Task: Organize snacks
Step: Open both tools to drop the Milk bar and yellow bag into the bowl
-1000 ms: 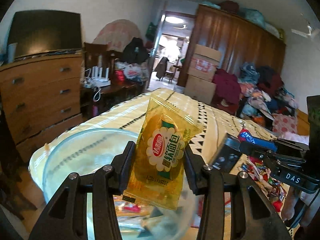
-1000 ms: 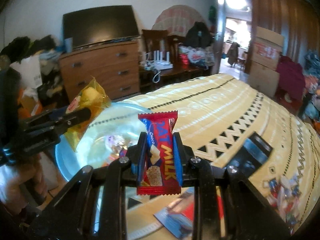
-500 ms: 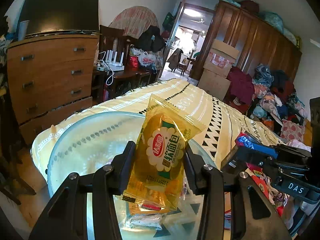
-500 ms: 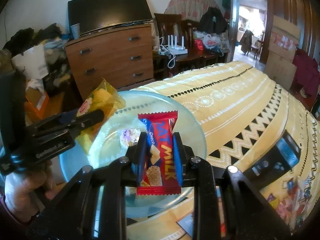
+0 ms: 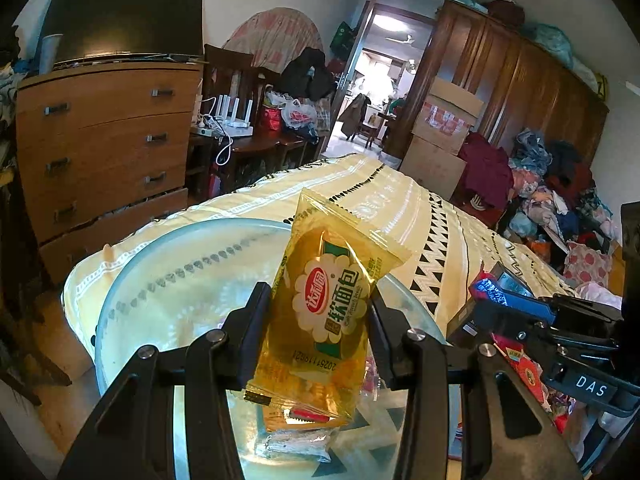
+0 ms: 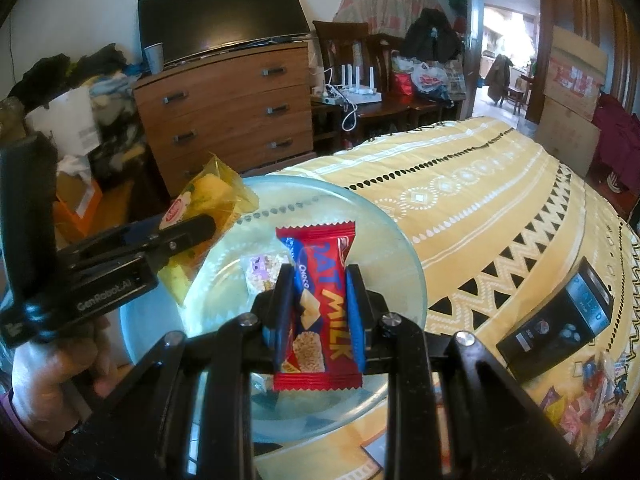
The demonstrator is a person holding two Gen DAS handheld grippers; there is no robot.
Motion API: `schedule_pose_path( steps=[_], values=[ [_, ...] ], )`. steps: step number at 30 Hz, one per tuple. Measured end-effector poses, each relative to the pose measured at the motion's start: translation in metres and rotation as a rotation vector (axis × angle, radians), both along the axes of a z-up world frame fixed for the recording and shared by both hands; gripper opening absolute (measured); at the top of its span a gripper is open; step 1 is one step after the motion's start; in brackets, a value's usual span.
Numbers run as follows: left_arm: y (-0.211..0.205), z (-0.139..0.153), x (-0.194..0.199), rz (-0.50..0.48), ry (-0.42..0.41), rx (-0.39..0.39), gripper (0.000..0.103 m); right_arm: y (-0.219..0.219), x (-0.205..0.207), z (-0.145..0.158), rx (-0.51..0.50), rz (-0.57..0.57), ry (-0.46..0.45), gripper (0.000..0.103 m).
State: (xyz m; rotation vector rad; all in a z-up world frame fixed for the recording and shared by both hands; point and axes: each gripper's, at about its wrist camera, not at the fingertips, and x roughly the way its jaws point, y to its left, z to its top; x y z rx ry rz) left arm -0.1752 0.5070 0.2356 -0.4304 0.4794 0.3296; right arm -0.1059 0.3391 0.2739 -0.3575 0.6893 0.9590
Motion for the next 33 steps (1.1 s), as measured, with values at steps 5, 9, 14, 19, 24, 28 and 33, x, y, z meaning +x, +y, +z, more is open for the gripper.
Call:
schedule_pose_path(
  steps=[5, 9, 14, 19, 24, 28, 33],
  values=[
    [-0.001, 0.0, 0.0, 0.0, -0.001, -0.001, 0.047, 0.0, 0.001, -0.002, 0.003, 0.0, 0.006, 0.025],
    [-0.001, 0.0, 0.0, 0.0, 0.0, -0.002, 0.047, 0.001, 0.001, -0.002, 0.003, 0.001, 0.006, 0.025],
    [-0.002, 0.0, -0.001, 0.001, 0.003, -0.003, 0.047, 0.001, 0.001, -0.003, 0.005, 0.001, 0.008, 0.025],
    [-0.003, -0.003, -0.002, 0.004, 0.007, -0.006, 0.048, 0.001, 0.001, -0.003, 0.004, 0.001, 0.011, 0.025],
    [-0.003, -0.004, -0.002, 0.006, 0.008, -0.006, 0.048, 0.001, 0.001, -0.003, 0.006, 0.001, 0.01, 0.026],
    [-0.002, -0.01, -0.007, 0.022, 0.004, -0.01, 0.073, 0.002, 0.0, -0.003, 0.016, 0.004, 0.015, 0.027],
    [-0.008, -0.01, -0.012, 0.036, -0.007, -0.008, 0.083, 0.002, -0.003, -0.003, 0.03, 0.003, 0.018, 0.029]
  ],
)
